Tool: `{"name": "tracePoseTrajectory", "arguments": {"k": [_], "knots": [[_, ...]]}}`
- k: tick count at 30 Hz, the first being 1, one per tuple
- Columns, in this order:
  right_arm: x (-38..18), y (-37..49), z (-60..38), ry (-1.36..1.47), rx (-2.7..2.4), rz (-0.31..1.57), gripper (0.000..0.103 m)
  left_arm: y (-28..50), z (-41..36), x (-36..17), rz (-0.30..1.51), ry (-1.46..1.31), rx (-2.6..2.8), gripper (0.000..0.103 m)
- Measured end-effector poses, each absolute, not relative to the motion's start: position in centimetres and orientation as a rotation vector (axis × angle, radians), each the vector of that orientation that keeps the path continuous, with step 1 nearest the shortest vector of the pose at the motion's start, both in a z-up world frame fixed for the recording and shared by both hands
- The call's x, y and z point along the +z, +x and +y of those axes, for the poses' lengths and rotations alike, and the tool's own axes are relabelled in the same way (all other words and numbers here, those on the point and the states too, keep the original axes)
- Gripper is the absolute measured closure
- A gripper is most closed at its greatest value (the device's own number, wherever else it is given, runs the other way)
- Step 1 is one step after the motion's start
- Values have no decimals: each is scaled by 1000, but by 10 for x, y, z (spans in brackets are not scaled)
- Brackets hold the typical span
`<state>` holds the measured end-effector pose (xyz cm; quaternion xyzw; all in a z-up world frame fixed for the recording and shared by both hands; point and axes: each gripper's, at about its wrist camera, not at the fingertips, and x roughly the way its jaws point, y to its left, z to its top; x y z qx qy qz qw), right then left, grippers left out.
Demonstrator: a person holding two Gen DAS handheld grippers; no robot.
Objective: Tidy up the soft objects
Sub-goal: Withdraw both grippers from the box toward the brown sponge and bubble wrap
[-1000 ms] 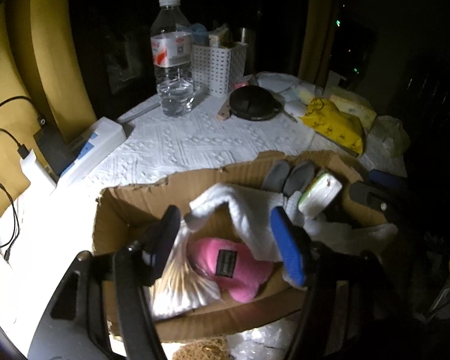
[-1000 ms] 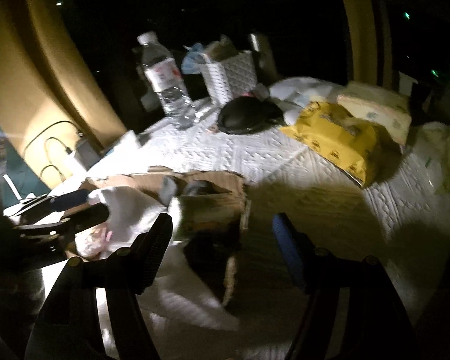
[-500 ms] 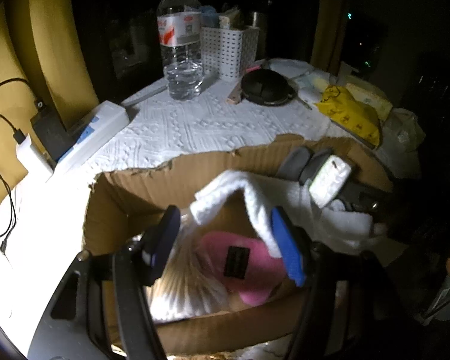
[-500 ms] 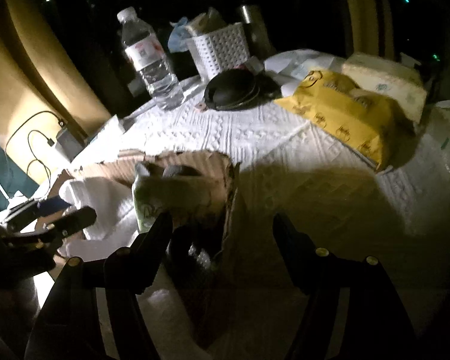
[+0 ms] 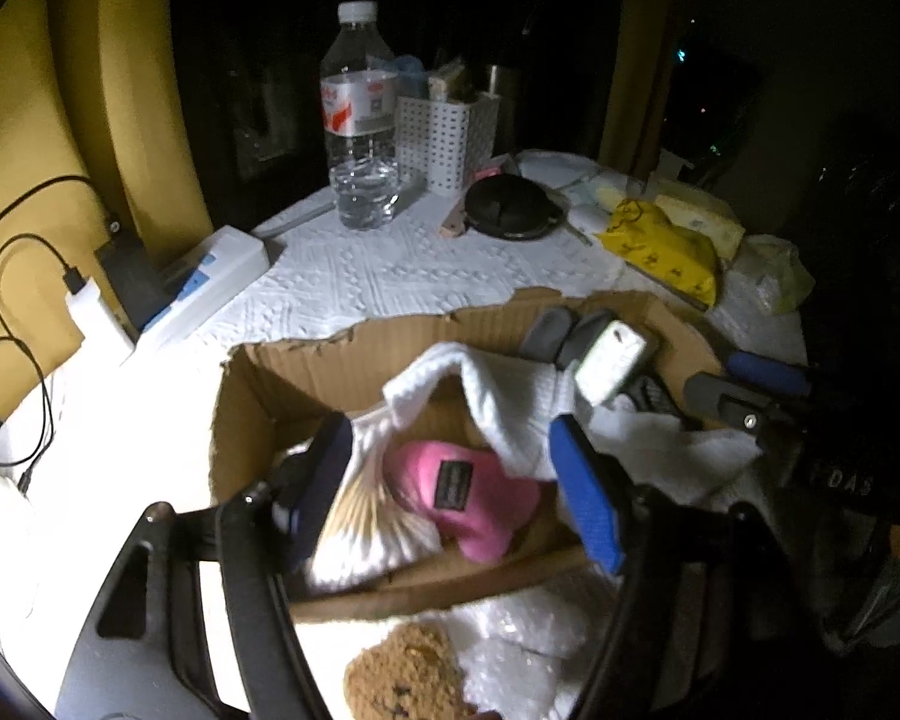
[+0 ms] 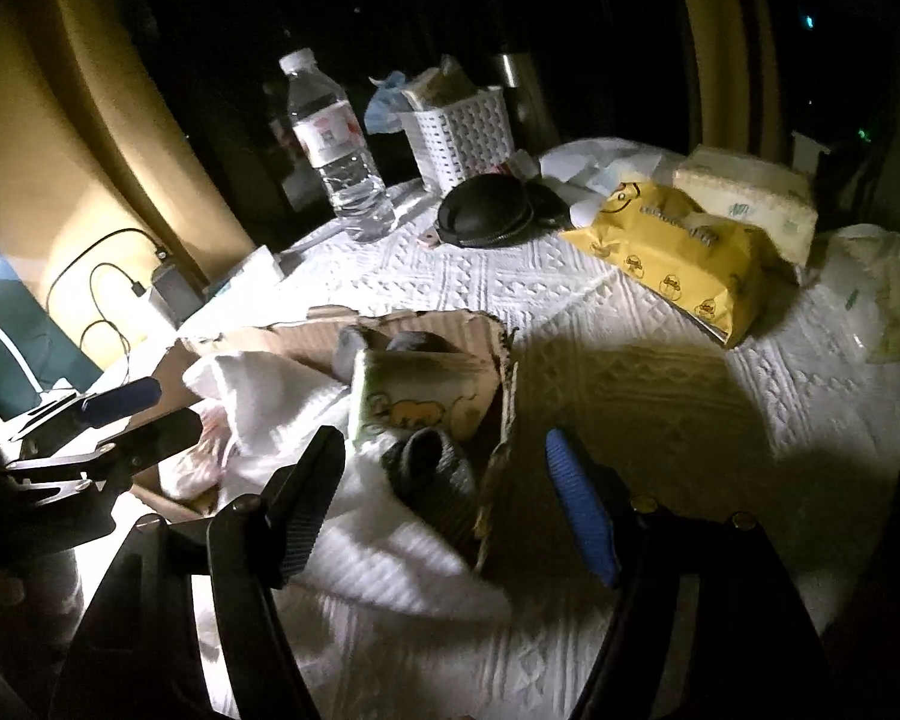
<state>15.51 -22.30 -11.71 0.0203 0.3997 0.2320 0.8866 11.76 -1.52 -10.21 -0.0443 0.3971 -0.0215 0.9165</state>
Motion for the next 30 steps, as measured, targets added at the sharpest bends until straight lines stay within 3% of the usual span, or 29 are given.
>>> {"name": "tracePoseTrajectory", "arguments": {"k": [15,30], "knots": [[-92,100,-211,20,488,791,30,66,-13,-80,776,-91,-77,33],[-101,63,-187,12,546,822,30,28,8,-93,810,-125,-43,32]]}}
